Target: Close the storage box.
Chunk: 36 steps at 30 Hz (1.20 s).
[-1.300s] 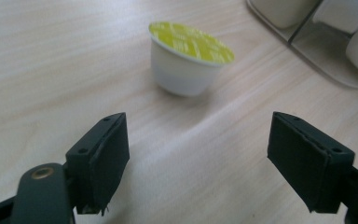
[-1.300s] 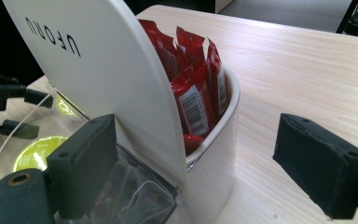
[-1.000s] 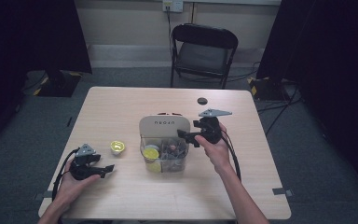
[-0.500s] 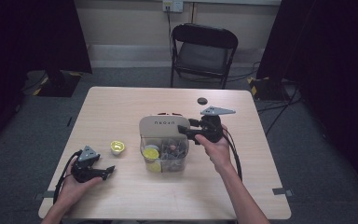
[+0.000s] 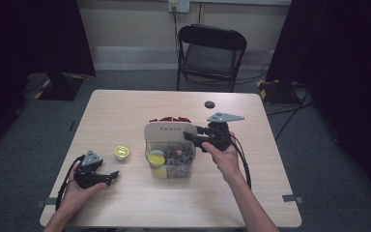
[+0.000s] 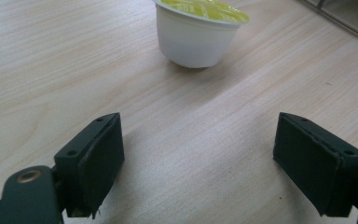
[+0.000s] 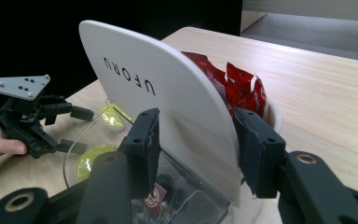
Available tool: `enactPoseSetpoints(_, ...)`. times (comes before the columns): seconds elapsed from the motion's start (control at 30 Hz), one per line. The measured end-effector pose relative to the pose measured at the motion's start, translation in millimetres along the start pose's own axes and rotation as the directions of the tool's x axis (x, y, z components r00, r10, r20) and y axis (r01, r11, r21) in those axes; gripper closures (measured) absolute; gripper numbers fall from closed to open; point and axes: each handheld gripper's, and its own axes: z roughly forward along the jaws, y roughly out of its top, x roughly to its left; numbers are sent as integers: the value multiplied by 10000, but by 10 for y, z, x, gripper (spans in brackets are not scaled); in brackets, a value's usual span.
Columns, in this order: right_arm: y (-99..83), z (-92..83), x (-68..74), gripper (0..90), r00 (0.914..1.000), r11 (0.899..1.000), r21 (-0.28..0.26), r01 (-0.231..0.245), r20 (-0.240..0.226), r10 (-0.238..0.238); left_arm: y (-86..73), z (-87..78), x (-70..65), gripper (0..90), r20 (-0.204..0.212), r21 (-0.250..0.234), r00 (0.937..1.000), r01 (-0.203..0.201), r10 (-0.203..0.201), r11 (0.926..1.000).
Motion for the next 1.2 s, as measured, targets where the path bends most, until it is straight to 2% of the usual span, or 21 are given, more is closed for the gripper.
enactPoseSetpoints(0.73,-78,-75,85,493,9996,9999,154,47,-275,-43,6,9,5,155,1,3,10000,58,-58,10000)
enactPoseSetpoints(1.2,-137,-117,147,424,9997,9995,274,181,-196,-176,7,12,5,154,-2,-9,10000,82,-82,10000)
